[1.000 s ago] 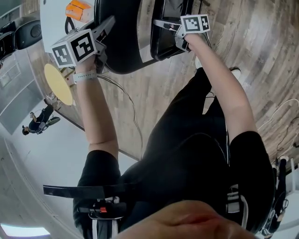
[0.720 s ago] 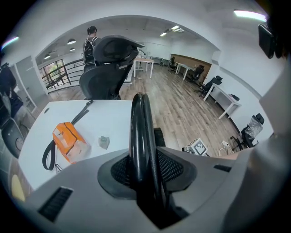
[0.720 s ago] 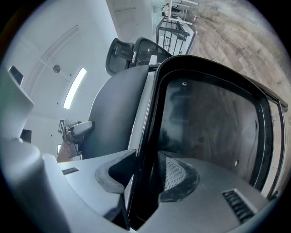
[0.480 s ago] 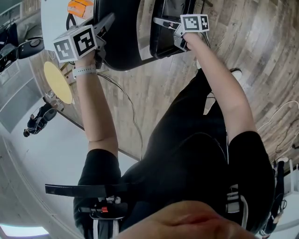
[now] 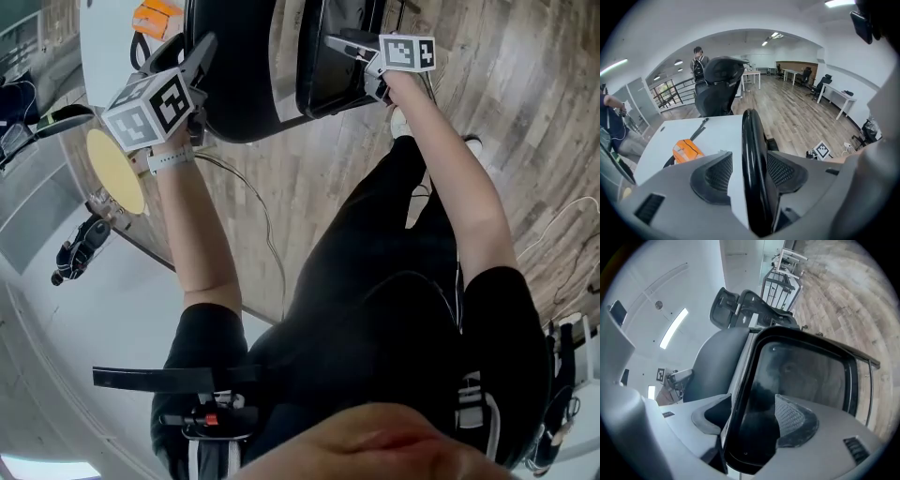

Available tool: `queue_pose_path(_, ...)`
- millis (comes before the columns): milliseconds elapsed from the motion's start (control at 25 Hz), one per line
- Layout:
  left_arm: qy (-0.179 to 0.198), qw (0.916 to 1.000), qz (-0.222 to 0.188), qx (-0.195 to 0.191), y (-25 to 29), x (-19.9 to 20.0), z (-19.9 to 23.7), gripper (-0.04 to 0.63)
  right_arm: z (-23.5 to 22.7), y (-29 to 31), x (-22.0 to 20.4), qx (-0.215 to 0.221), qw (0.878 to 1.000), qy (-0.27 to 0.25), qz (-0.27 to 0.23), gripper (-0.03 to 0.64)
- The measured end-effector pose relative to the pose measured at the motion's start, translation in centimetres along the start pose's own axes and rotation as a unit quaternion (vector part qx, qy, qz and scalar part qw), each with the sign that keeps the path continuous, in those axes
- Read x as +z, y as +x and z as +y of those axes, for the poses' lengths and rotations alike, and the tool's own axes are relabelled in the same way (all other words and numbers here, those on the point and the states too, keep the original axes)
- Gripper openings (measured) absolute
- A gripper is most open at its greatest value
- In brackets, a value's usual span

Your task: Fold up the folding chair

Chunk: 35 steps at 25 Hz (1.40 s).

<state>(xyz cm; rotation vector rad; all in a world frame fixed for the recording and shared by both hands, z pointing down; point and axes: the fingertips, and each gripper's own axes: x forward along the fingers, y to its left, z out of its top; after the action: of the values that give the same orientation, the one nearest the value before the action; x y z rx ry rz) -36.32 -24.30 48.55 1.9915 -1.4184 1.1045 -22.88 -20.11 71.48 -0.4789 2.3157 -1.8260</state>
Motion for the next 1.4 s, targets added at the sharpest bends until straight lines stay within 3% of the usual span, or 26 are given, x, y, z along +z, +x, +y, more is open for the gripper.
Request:
queue_pose_path(160,0.028,0.9956,-0.071,0.054,-3.8,0.4,-0.4,0.216,0.3,-5.2,2.1,-0.037,0.998,-0.040,-0.027,0.270)
queue_pose_path(240,0.044,0.9927,-0.100,0.051,-5.2,0.3,-2.3,0.216,1.6,-7.7,2.9,-0.060,0.993,-0.096,-0.034,0.270)
queue_pose_path(400,0.044,0.9849,-0.165,-0.028,-6.7,1.6,-7.8,0.215,6.5,-12.3,5.2,-0.098,0.965,-0.239,-0.045,0.268)
queue_pose_path(560,0.052,0.9639,-0.234,-0.116,-7.8,3.8,-13.5,0.215,13.2,-16.6,6.6,-0.123,0.916,-0.379,-0.052,0.268)
queue_pose_path(640,0.037,0.9525,-0.252,-0.166,-8.8,4.0,-16.9,0.215,16.8,-19.0,6.1,-0.122,0.898,-0.418,-0.060,0.268)
queue_pose_path(800,-0.022,0.9153,-0.271,-0.297,-11.4,3.9,-24.8,0.215,24.0,-24.4,4.5,-0.127,0.879,-0.454,-0.076,0.268)
queue_pose_path(920,-0.019,0.8921,-0.284,-0.351,-13.5,4.7,-29.9,0.215,28.9,-27.8,3.6,-0.134,0.856,-0.494,-0.071,0.267)
queue_pose_path(1000,-0.003,0.8798,-0.298,-0.370,-15.6,5.3,-32.5,0.215,32.3,-29.8,3.0,-0.130,0.848,-0.507,-0.076,0.267)
queue_pose_path(1080,0.002,0.8710,-0.309,-0.382,-17.7,5.4,-34.3,0.215,35.4,-31.5,1.9,-0.119,0.848,-0.509,-0.083,0.267)
queue_pose_path(1240,-0.028,0.8575,-0.323,-0.399,-21.3,4.0,-36.7,0.212,40.6,-33.6,-0.9,-0.102,0.842,-0.522,-0.088,0.248)
queue_pose_path(1400,-0.016,0.8562,-0.337,-0.391,-24.0,3.2,-37.7,0.172,44.1,-34.2,-2.1,-0.086,0.838,-0.527,-0.111,0.165)
